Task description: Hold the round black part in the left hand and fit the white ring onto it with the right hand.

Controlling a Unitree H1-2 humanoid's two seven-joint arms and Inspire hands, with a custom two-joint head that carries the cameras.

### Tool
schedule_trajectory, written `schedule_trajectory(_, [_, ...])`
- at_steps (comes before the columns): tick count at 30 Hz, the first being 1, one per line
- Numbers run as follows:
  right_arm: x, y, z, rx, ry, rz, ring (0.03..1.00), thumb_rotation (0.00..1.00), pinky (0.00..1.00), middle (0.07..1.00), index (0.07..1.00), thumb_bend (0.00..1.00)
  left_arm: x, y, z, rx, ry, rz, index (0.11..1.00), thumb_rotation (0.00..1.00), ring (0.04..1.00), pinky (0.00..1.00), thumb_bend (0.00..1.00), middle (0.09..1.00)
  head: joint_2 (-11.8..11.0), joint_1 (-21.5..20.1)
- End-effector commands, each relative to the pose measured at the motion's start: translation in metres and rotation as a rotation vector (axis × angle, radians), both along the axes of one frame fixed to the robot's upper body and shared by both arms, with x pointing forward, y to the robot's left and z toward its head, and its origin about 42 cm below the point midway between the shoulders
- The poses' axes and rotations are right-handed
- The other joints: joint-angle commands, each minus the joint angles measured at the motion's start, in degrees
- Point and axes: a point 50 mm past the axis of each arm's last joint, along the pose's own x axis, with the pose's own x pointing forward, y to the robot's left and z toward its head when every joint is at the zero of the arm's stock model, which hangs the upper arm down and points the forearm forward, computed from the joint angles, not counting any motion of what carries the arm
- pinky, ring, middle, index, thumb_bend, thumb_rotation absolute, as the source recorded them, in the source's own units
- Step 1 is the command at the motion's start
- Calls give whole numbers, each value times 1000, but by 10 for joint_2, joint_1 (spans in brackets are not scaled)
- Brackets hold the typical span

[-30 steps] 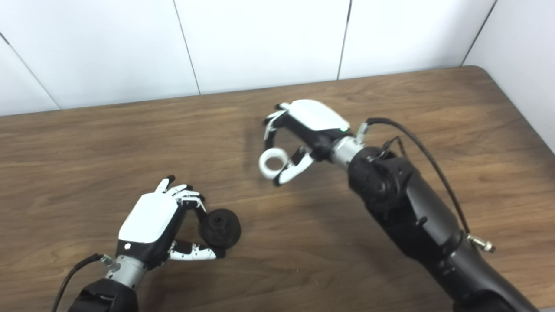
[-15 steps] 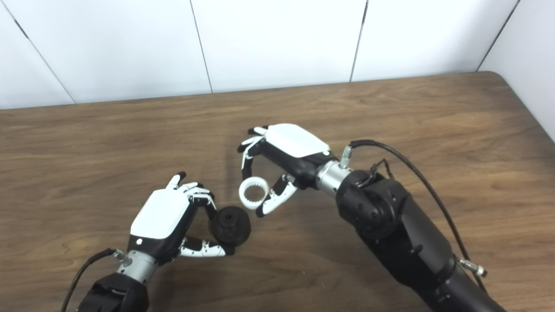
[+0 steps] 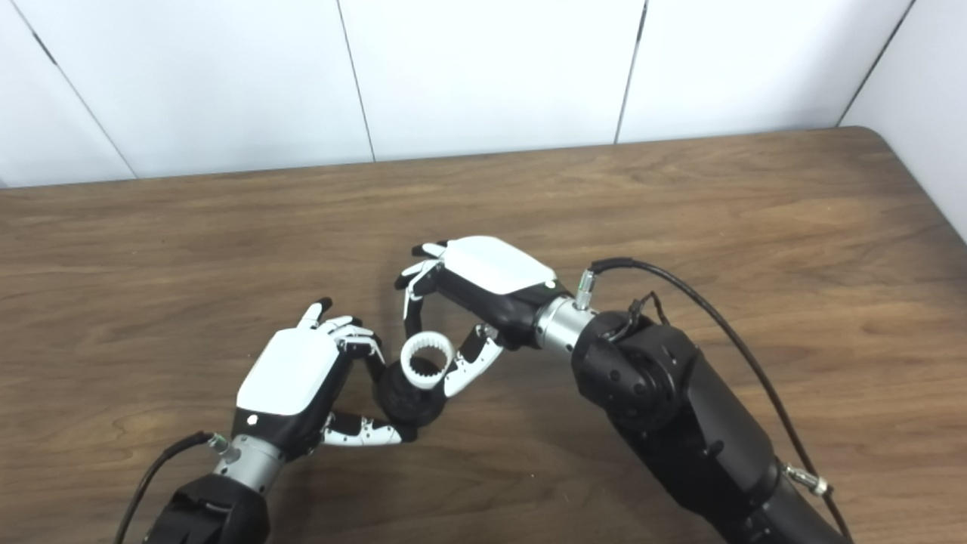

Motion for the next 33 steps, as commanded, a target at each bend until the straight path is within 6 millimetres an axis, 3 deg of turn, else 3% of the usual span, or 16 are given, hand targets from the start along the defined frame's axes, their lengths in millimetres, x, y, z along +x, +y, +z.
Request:
schedule_trajectory(1, [1,4,11,9,-67,28,970,139,1000,841,484,521,-3,-4,-10,46,44,-13,483,58,852,1000,525,738,1,0])
schedule_trajectory(33, [4,2,-13,-7,5,-9,982,136,968,844,485,521,-6,-5,-5,48,47,-9,484,57,850,1000,524,743,13,5])
